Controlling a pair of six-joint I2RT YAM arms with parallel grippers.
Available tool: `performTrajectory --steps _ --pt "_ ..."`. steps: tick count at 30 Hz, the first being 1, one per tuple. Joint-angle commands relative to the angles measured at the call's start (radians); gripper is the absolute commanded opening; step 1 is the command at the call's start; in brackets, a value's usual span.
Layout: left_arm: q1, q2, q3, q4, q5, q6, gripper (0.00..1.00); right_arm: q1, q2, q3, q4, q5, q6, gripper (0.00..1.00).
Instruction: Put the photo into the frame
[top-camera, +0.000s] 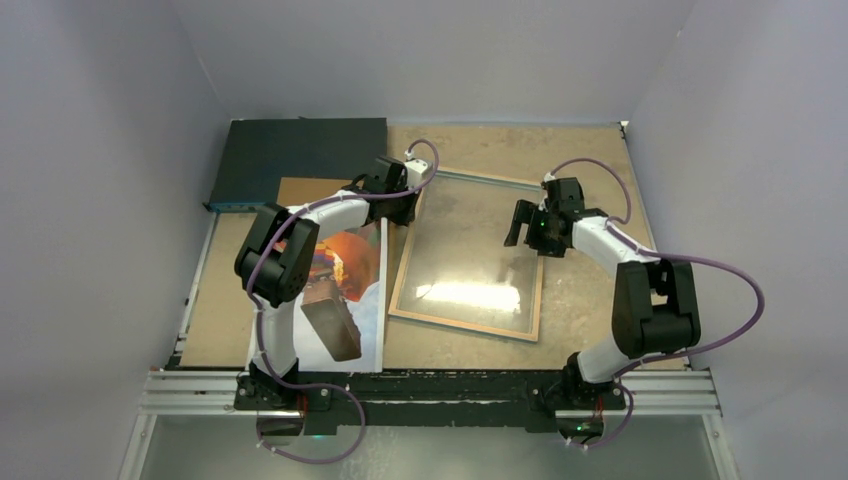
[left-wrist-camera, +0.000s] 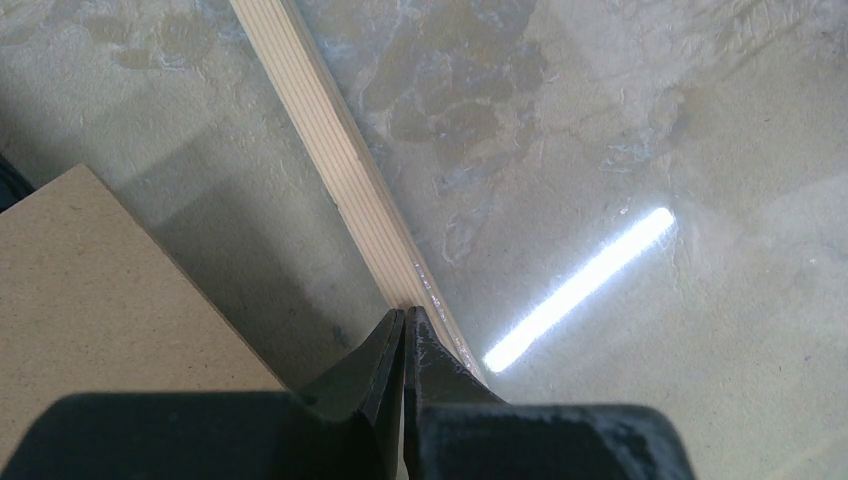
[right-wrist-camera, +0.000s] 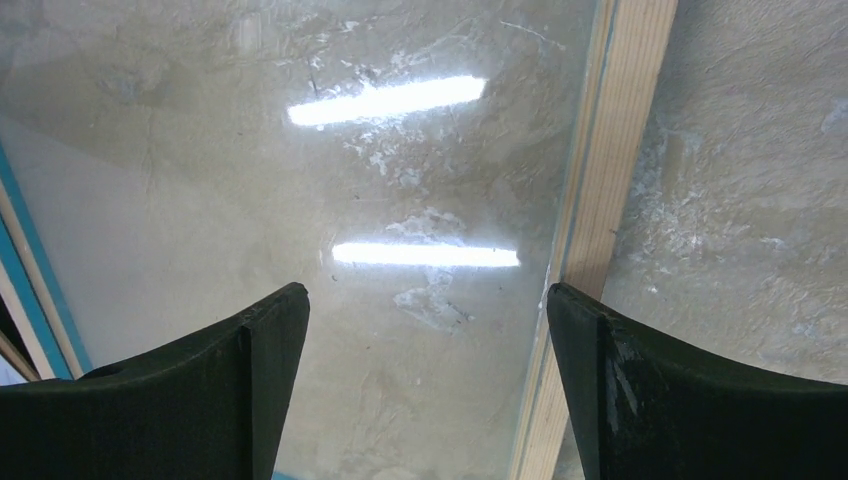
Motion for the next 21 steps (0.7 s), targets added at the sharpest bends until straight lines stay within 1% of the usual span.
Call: performTrajectory --steps 1,4,11,16,21 --pt "-0.004 -0.011 -0.036 -0.062 0.049 -0.025 0.00 0.005 -0.004 0.049 0.000 0.044 -0.021 0.91" --pt "-0.003 -0.011 -0.036 -0.063 0.049 -0.024 0.00 0.006 -0.001 0.060 -0.009 0.074 -0.024 0.92" --pt "-0.001 -0.013 -0.038 -0.063 0.049 -0.024 0.00 0.005 0.002 0.085 -0.020 0.078 -0.018 0.94" --pt "0.000 -0.013 -0.038 -0.066 0.048 -0.024 0.00 0.005 0.010 0.079 0.003 0.061 -0.007 0.92" --pt "0.003 -0.015 -0.036 -0.066 0.046 -0.024 0.00 0.006 0.033 0.058 0.029 0.040 0.003 0.88"
